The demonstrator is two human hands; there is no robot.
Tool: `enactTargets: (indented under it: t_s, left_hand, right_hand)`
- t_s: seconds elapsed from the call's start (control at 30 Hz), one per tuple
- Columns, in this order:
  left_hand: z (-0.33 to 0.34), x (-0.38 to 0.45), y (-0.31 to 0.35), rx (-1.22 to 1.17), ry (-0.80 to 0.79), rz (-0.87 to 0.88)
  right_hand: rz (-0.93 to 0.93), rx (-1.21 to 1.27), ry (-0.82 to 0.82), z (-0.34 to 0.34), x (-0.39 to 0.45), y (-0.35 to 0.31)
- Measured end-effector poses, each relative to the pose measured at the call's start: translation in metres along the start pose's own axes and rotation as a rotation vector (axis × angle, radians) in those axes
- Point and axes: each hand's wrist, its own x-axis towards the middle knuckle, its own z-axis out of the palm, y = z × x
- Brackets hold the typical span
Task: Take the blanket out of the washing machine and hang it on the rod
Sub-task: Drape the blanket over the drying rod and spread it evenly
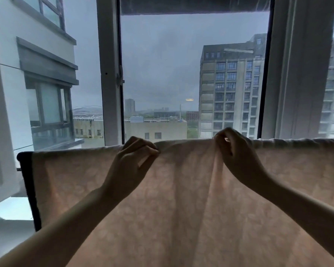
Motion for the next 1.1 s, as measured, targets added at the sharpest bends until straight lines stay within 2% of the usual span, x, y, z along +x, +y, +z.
enactTargets:
  t_s: [0.13, 0.27, 0.4, 0.53, 0.73, 0.93, 1.1]
  left_hand:
    - [-0.01, 0.002, -0.008, 0.025, -0.048, -0.027]
    - [-0.03, 0.002, -0.024, 0.12, 0.006, -0.245]
    - [-0.053, -0.01, -0.05, 0.265, -0.111, -0.416]
    - [-0.078, -0.028, -0.06, 0.286, -0.177, -0.492]
    - [-0.094, -0.026, -0.059, 0.34, -0.009, -0.477]
    - [-0.104, -0.024, -0.065, 0.374, 0.194, -0.557]
    - [-0.128, -0.048, -0.091, 0.404, 0.224, -0.727]
  right_hand:
    - [-0.05, -0.092, -0.053, -0.007, -0.001, 0.012]
    - [-0.109, -0.114, -0.079, 0.003, 0.006, -0.002]
    - [-0.139, -0.089, -0.135, 0.021, 0.012, -0.011]
    - [-0.154, -0.073, -0.134, 0.034, 0.017, -0.016]
    - [-0.183, -0.08, -0.063, 0.045, 0.019, -0.027]
    - [-0.2, 0.115, -0.025, 0.058, 0.056, -0.054]
    - [-0.295, 0.057, -0.232, 0.075, 0.044, -0.068]
